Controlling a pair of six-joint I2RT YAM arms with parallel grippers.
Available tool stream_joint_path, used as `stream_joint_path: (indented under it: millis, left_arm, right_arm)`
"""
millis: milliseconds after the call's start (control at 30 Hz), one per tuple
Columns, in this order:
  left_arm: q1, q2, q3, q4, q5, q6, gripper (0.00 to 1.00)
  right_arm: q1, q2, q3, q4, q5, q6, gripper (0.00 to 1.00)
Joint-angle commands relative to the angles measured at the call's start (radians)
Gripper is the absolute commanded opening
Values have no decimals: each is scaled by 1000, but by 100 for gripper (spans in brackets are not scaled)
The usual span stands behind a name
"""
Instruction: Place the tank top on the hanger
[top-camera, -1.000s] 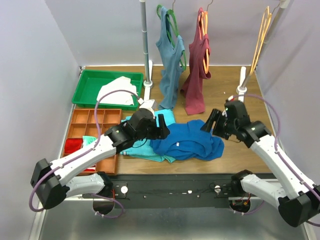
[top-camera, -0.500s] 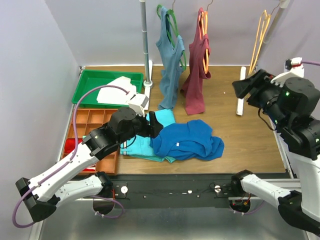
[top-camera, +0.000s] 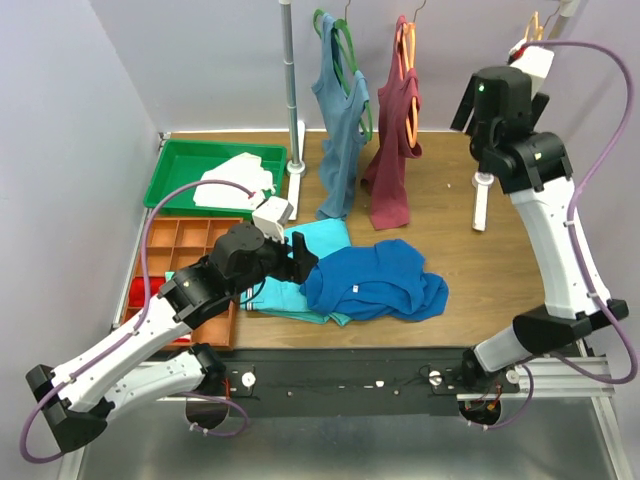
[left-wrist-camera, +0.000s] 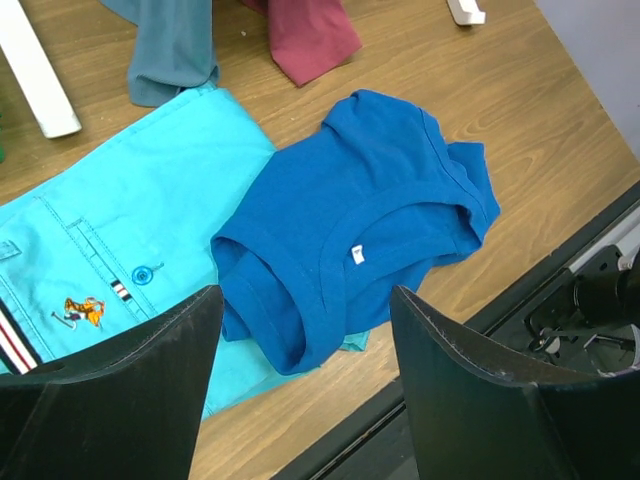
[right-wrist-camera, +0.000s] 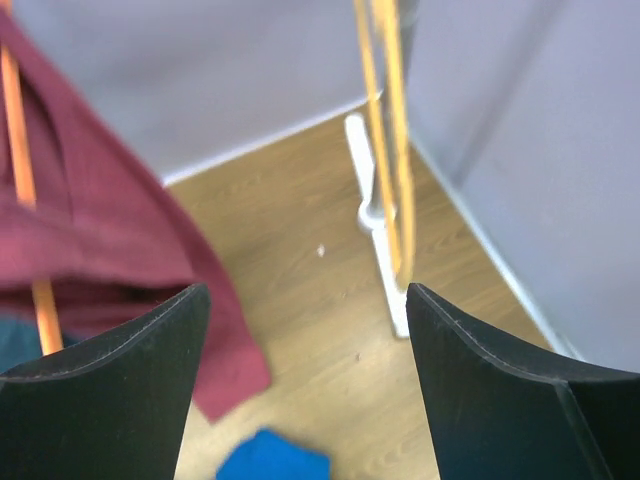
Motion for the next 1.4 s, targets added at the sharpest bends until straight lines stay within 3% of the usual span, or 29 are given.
stream_joint_path:
  millis: [0, 167, 467, 600, 667, 800, 1133, 1200, 1367]
  left_arm:
    - [0, -15, -6, 10, -1, 27, 76]
    - [0, -47, -15, 7, -29, 32, 76]
    - [6, -44, -23, -1, -40, 32, 76]
    - [9, -46, -23, 0, -41, 30, 75]
    - [11, -43, -23, -1, -35, 30, 75]
    - [17, -43, -24, -1, -32, 26, 73]
    - [32, -38, -23, -1, -12, 23, 73]
    - [37, -38, -23, -1, -13, 18, 72]
    - [43, -30, -23, -3, -6, 18, 72]
  right_arm:
    - [-59, 73, 175, 35, 106, -78, 86]
    - [-102, 99, 162, 148, 111, -164, 86]
    - [-252, 185, 144, 240, -67, -172, 85]
    - [-307, 216, 137, 239, -175, -132, 66]
    - [-313, 217, 101, 251, -172, -127, 62]
    - [-330, 216, 60, 257, -192, -100, 41]
    - [-333, 191, 48, 236, -179, -77, 12]
    - [-332, 189, 63, 217, -179, -83, 1]
    - [-332, 165, 107, 205, -238, -90, 1]
